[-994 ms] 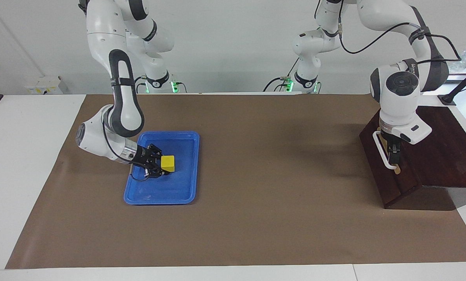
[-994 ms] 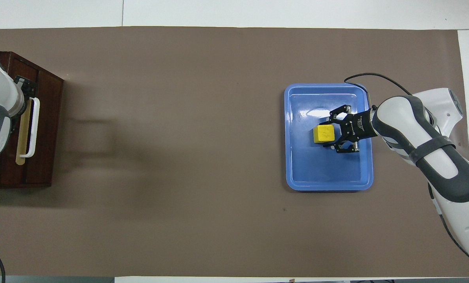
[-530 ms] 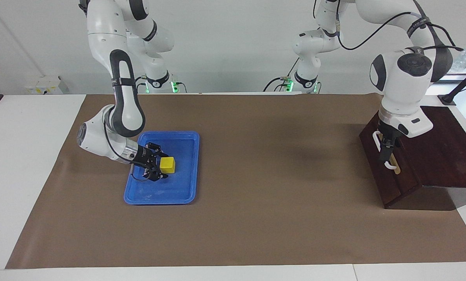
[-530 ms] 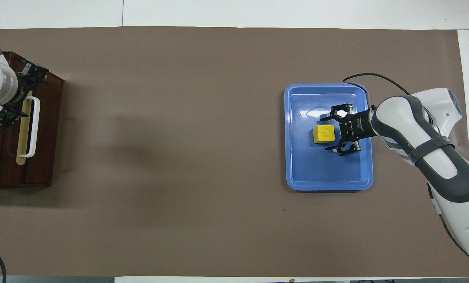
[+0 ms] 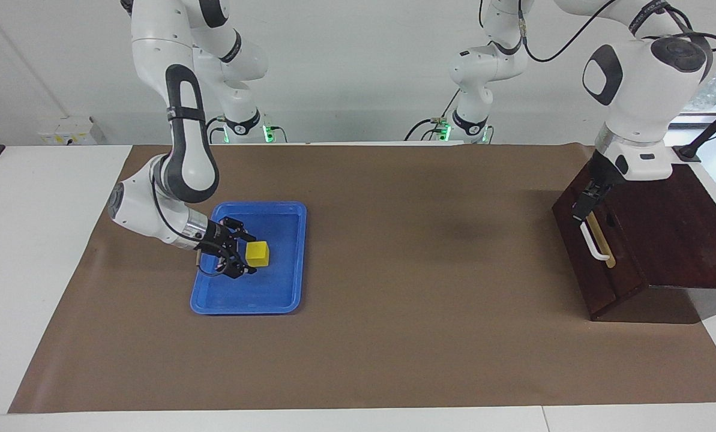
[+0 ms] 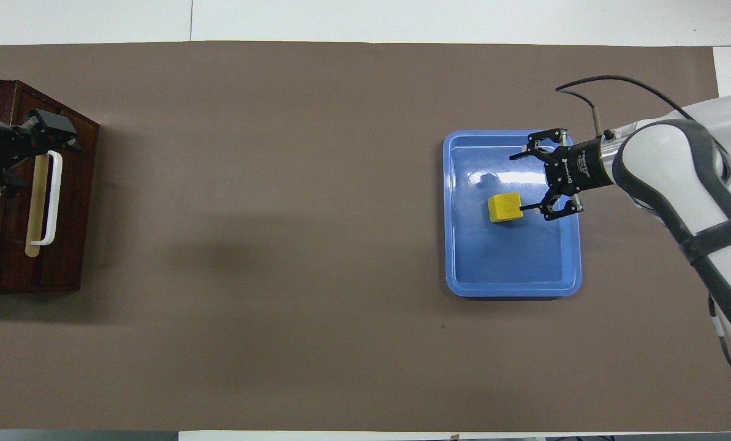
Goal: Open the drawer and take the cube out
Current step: 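Push the drawer shut with the left gripper while the right gripper retracts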
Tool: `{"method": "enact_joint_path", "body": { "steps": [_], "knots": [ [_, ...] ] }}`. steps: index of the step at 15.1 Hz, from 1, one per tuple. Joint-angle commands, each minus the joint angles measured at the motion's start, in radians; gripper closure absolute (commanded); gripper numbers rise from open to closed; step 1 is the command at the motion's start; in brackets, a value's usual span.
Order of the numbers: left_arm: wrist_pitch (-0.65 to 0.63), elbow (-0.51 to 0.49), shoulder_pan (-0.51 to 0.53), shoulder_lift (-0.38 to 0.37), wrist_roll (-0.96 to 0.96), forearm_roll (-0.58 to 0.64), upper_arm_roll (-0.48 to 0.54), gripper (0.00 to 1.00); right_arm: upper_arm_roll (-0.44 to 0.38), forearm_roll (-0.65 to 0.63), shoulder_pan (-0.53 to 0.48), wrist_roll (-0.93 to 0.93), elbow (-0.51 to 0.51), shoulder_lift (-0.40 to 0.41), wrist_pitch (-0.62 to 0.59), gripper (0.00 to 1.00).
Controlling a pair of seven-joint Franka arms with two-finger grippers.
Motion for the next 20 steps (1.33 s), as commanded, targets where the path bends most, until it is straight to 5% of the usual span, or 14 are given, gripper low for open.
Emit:
{"method": "enact_joint_path", "body": {
  "steps": [1,5,10,16,20],
  "knots": [
    [-0.086,-0.014,-0.007,-0.045,0.163,-0.024,0.002,0.00,0.003,-0.158,-0.003,0.005,0.115,-0.053,-0.119,0.00],
    [-0.125,-0.014,-0.016,-0.051,0.233,-0.039,-0.009,0.00,0.004,-0.326,-0.010,-0.221,0.286,-0.070,-0.254,0.00],
    [-0.260,-0.024,-0.053,-0.095,0.224,-0.083,-0.009,0.00,0.004,-0.601,-0.017,-0.760,0.302,-0.189,-0.346,0.00],
    [-0.228,0.015,-0.042,-0.080,0.228,-0.082,-0.007,0.00,0.001,-0.679,-0.058,-1.119,0.305,-0.263,-0.449,0.00],
    [-0.231,0.044,-0.038,-0.056,0.231,-0.082,0.001,0.00,0.055,-0.698,-0.129,-1.153,0.285,-0.298,-0.604,0.00]
  ]
}}
